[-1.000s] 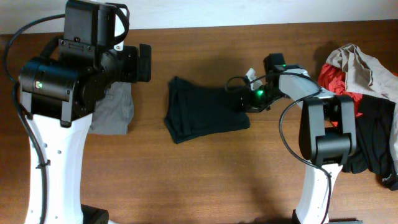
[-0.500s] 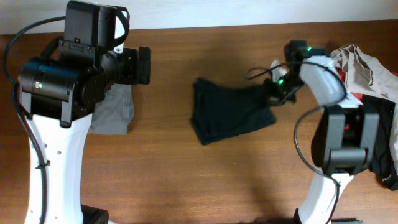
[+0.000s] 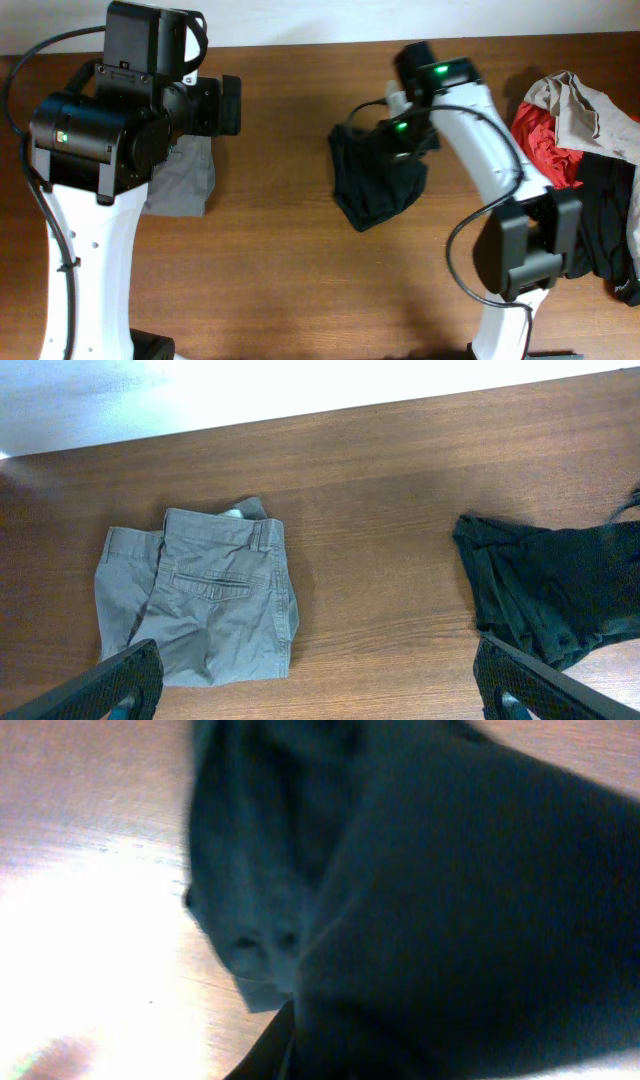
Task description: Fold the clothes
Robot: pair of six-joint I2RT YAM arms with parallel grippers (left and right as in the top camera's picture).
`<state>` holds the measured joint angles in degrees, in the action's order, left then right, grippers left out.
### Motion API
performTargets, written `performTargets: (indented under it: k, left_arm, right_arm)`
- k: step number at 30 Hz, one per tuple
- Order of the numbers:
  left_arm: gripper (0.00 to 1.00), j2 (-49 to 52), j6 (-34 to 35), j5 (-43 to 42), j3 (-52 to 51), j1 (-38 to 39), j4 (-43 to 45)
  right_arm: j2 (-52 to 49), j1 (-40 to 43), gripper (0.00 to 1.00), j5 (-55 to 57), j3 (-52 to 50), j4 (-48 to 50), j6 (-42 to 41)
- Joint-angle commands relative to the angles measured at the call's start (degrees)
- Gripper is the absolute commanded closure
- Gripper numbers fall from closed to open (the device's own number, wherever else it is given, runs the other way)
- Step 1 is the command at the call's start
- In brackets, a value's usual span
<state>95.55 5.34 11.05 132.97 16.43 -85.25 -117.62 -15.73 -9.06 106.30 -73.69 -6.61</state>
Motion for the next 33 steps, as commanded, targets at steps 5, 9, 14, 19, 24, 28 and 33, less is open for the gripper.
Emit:
performTargets:
  k: [5, 9, 14, 19, 24, 28, 33]
  left_arm:
    - [0.01, -1.4, -1.1, 0.9, 0.6, -0.1, -0.5]
    - [0.01, -1.4, -1.1, 0.8, 0.6, -0.1, -0.5]
    - [0.01, -1.4, -1.1, 0.8, 0.6, -0.1, -0.5]
    - [0.01, -1.4, -1.1, 0.8, 0.6, -0.1, -0.5]
    - [0.01, -1.4, -1.1, 0.8, 0.6, -0.1, -0.5]
    - [0.01, -1.4, -1.1, 0.8, 0.6, -0.1, -0.5]
    - [0.01, -1.4, -1.1, 0.8, 0.6, -0.1, -0.3]
  right_arm:
    - [-2.8, -7.1, 0.57, 3.4, -0.1, 2.9, -3.6]
    - [-2.8, -9.1, 0.3, 3.6, -0.1, 4.6, -4.4]
    - [-2.2, -9.1, 0.29, 3.5, 0.2, 4.8, -1.1]
    - [-1.8, -7.3, 0.28, 3.8, 0.6, 4.0, 1.8]
    - [-1.8, -1.1, 0.52, 3.6, 0.6, 4.4, -5.3]
    - [-1.9, 1.7, 0.94, -1.6, -1.0, 9.0, -6.6]
    - [-5.3, -0.1, 0.96, -4.6, -6.1, 17.1, -10.5]
